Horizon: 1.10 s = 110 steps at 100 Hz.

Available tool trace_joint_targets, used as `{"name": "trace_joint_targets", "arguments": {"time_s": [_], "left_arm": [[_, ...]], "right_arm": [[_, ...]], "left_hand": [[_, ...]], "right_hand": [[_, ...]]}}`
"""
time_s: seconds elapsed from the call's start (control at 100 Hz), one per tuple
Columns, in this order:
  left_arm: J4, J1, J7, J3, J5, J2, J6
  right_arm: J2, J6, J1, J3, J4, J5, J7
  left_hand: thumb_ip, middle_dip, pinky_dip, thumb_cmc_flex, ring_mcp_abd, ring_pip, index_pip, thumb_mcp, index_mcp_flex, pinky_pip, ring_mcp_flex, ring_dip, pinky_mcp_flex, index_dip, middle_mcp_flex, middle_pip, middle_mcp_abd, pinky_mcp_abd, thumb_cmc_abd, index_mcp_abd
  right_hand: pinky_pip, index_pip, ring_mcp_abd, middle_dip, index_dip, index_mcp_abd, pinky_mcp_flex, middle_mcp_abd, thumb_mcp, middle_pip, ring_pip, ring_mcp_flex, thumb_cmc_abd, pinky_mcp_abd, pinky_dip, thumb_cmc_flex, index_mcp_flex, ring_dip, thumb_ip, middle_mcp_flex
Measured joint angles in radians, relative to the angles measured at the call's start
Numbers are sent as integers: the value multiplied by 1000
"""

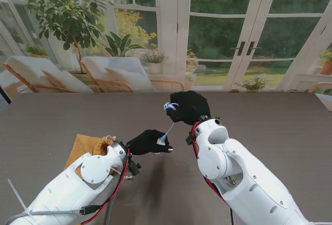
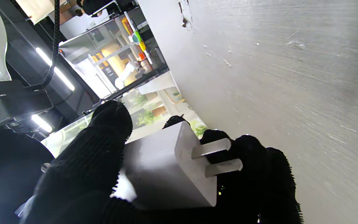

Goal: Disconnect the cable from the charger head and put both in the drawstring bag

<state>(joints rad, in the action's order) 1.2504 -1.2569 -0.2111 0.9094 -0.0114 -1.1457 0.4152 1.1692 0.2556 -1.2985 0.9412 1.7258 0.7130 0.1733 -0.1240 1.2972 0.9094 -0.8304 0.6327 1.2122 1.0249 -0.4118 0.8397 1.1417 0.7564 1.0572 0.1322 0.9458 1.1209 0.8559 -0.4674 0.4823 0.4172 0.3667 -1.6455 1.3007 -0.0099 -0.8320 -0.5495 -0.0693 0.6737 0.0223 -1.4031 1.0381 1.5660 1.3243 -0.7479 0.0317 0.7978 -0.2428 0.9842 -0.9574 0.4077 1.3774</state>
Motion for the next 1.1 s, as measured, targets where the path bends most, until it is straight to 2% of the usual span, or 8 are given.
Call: {"name": "trace_joint_targets", "arguments": {"time_s": [0.04, 0.19, 0.33, 0.46, 0.48, 0.61, 0.8, 1.1], "left_arm": [[6, -3, -1, 2, 3, 3, -4], [18, -11, -1, 10, 22, 9, -8], [24, -17, 10, 15, 65, 12, -6], [30, -23, 19, 21, 80, 15, -3], [32, -25, 19, 23, 84, 16, -3], [38, -30, 19, 27, 94, 18, -2], [49, -41, 27, 38, 121, 22, 0], [78, -66, 33, 60, 156, 28, -5]], "right_arm": [[-4, -14, 2, 3, -4, 14, -2], [-21, -115, 8, 17, -23, 114, -10], [-37, -170, 15, 25, -32, 162, -13], [-51, -270, 24, 38, -44, 261, -13], [-55, -286, 27, 39, -46, 272, -14], [-66, -313, 37, 41, -52, 288, -14], [-82, -412, 54, 51, -67, 384, -16], [-97, -456, 74, 49, -84, 462, 23]], "left_hand": [[9, 5, 5, 9, 2, 17, 15, -1, 0, 13, 21, 10, 14, 12, 5, 19, 0, 7, -6, 4], [10, 23, 36, 23, 9, 65, 54, -3, 13, 36, 73, 24, 57, 45, 38, 63, 1, 27, -7, 14], [10, 40, 66, 31, 12, 102, 80, -3, 31, 46, 103, 25, 87, 71, 64, 83, 6, 39, -8, 26], [10, 43, 80, 40, 12, 121, 89, -5, 39, 51, 126, 35, 106, 80, 76, 102, 9, 43, -8, 26], [19, 43, 80, 40, 12, 126, 91, -5, 40, 55, 127, 35, 108, 82, 76, 107, 9, 44, -8, 26], [19, 49, 88, 51, 12, 140, 99, -9, 49, 60, 129, 35, 113, 90, 77, 116, 12, 46, -8, 26], [19, 50, 89, 52, 12, 145, 99, -9, 49, 61, 129, 35, 114, 96, 77, 121, 13, 46, -8, 26], [19, 50, 89, 54, 12, 146, 100, -11, 50, 61, 129, 35, 114, 98, 77, 121, 13, 47, -8, 26]], "right_hand": [[0, 0, 0, 0, 0, 0, 0, 0, 0, 0, 1, 0, 0, -4, 0, 0, 0, 0, 0, 0], [0, 0, -3, -1, 0, -4, 0, 2, 0, 0, 2, 0, 0, -6, 0, 0, 0, -2, 0, 0], [0, -1, -5, -1, 0, -7, 0, 4, 0, 0, 3, 0, 0, -10, 0, 1, 0, -2, 0, 0], [0, -1, -9, -2, 0, -10, 0, 7, 0, 0, 9, 0, 0, -21, 0, 2, 0, -10, 0, 0], [0, -1, -10, -2, 0, -11, 0, 7, 0, 0, 9, 0, 0, -22, 0, 2, 0, -12, 0, 0], [0, -2, -13, -3, 0, -14, 0, 10, 0, 0, 13, 0, 0, -31, 0, 3, 2, -13, 1, 0], [0, -5, -14, -13, 0, -17, 0, 10, 0, 11, 24, 0, 0, -32, 0, 4, 14, -23, 1, 0], [-23, -9, -28, -17, -11, -36, 0, 23, 0, 35, 45, 0, 0, -50, 1, 17, 32, -39, 11, 0]]}}
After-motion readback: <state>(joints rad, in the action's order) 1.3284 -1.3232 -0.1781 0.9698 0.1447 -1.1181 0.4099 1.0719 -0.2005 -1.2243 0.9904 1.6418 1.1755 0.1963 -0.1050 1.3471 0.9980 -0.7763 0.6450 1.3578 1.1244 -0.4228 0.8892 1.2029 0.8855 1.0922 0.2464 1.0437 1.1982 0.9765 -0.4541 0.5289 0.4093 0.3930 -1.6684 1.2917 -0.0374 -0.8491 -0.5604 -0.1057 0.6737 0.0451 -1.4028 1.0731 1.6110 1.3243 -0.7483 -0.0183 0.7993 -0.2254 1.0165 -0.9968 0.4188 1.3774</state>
